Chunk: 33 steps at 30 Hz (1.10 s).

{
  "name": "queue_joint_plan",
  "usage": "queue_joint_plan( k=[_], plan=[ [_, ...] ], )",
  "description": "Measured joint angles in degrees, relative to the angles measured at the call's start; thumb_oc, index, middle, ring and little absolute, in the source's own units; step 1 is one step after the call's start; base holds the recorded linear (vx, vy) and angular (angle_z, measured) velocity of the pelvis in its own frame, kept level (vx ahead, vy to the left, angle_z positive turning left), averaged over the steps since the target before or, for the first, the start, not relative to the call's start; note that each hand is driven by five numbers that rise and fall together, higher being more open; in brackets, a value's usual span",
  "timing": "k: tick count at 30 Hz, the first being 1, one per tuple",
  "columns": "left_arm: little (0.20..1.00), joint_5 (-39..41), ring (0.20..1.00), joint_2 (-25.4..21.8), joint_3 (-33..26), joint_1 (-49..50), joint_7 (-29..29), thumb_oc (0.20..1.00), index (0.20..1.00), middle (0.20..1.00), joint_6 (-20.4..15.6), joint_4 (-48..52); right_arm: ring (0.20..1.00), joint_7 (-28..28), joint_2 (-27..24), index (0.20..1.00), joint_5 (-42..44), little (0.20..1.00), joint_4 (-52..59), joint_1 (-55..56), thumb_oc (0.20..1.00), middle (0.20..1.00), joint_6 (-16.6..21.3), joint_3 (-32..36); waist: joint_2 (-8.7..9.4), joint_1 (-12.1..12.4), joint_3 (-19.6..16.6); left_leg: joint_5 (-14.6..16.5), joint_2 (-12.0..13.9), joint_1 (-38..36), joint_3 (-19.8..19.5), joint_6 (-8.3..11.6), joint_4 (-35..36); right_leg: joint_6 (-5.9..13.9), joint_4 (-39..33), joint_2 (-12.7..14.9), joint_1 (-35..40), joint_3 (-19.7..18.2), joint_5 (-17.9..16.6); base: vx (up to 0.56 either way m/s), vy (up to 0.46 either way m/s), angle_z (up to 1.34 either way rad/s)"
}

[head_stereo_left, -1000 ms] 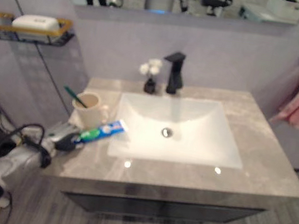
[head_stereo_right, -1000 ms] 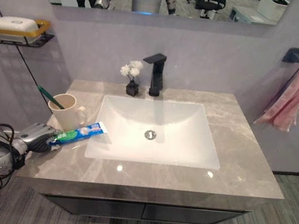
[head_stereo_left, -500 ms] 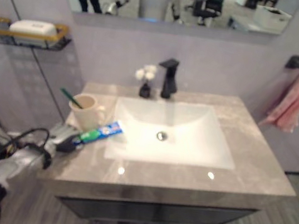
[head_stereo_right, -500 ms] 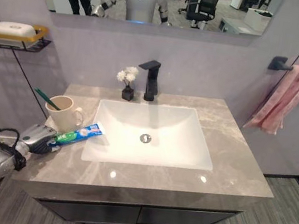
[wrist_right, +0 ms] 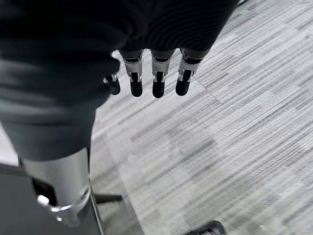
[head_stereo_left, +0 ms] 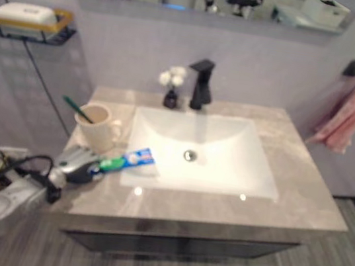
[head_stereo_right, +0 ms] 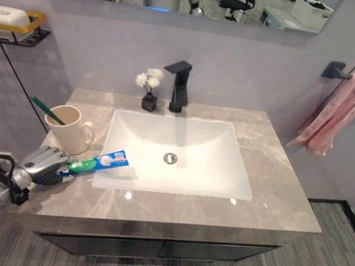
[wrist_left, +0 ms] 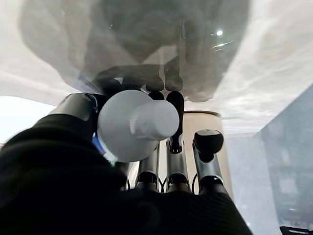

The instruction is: Put brush and paste in cup on sink, flatten towel.

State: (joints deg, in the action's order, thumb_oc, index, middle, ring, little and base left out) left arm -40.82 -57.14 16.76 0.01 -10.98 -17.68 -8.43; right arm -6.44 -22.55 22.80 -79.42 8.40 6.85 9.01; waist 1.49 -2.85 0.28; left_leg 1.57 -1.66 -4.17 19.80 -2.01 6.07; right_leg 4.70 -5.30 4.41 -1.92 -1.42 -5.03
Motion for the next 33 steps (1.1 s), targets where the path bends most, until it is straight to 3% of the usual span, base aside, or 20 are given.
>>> queue_joint_plan(
  k=[5,13,15,20,24,33],
  plan=[
    [0.200,0.9,0.200,0.8,-0.7,1.0,0.0,0.200,0.200,0.200,-0.6,1.0,1.000,-1.5,-1.3,1.000,3.5,1.000,2.7,0.2,1.000,1.000,1.2,3.9,-0.28,-0.6,0.2,0.0,0.0,-0.1,0.0,0.00,0.0,0.00,0.0,-0.1,0.0,-0.1,0.0,0.00,0.000,0.00],
    [0.200,1.7,0.200,5.6,-1.9,2.5,-0.1,0.200,0.200,0.200,-2.2,4.3,1.000,-8.2,-5.0,1.000,3.9,1.000,22.3,2.8,1.000,1.000,5.2,8.3,0.05,-2.8,0.3,0.0,0.0,-0.1,0.3,-0.03,0.0,0.02,0.0,-0.1,-0.1,-0.6,0.0,0.00,0.000,0.00],
    [0.200,2.7,0.200,7.3,-2.1,3.1,-0.2,0.200,0.200,0.200,-3.1,6.1,1.000,-9.9,-5.1,1.000,1.9,1.000,26.9,3.0,1.000,1.000,7.4,11.2,0.13,-3.5,0.2,0.0,0.0,-0.2,0.4,-0.03,0.0,0.01,0.0,-0.2,-0.1,-0.7,0.0,0.00,0.000,-0.03],
    [0.200,3.8,0.200,12.5,-3.9,2.4,-1.6,0.200,0.200,0.200,-3.3,10.8,1.000,-16.8,-5.9,1.000,-6.1,1.000,46.0,5.5,1.000,1.000,8.1,13.8,0.03,-5.8,0.3,0.2,0.1,-0.6,1.6,-0.01,0.0,0.07,0.0,-0.4,-0.2,-1.9,-0.1,0.00,-0.008,-0.13],
    [0.200,3.8,0.200,13.9,-4.6,1.0,-3.2,0.200,0.200,0.200,-3.1,11.7,1.000,-19.9,-6.1,1.000,-11.4,1.000,54.0,6.4,1.000,1.000,7.9,15.1,-0.45,-7.0,0.3,0.2,0.1,-0.7,1.9,0.05,0.0,0.08,0.0,-0.5,-0.2,-2.2,-0.1,0.00,-0.013,-0.06],
    [0.200,3.8,0.200,15.9,-5.6,-0.3,-4.8,0.200,0.200,0.200,-2.8,11.7,1.000,-22.0,-6.2,1.000,-17.7,1.000,63.0,6.1,1.000,1.000,7.3,15.7,-0.83,-7.1,0.2,0.3,0.2,-0.7,2.5,0.10,0.0,0.06,0.0,-0.6,-0.4,-2.6,-0.1,0.00,-0.004,-0.02]
  ],
)
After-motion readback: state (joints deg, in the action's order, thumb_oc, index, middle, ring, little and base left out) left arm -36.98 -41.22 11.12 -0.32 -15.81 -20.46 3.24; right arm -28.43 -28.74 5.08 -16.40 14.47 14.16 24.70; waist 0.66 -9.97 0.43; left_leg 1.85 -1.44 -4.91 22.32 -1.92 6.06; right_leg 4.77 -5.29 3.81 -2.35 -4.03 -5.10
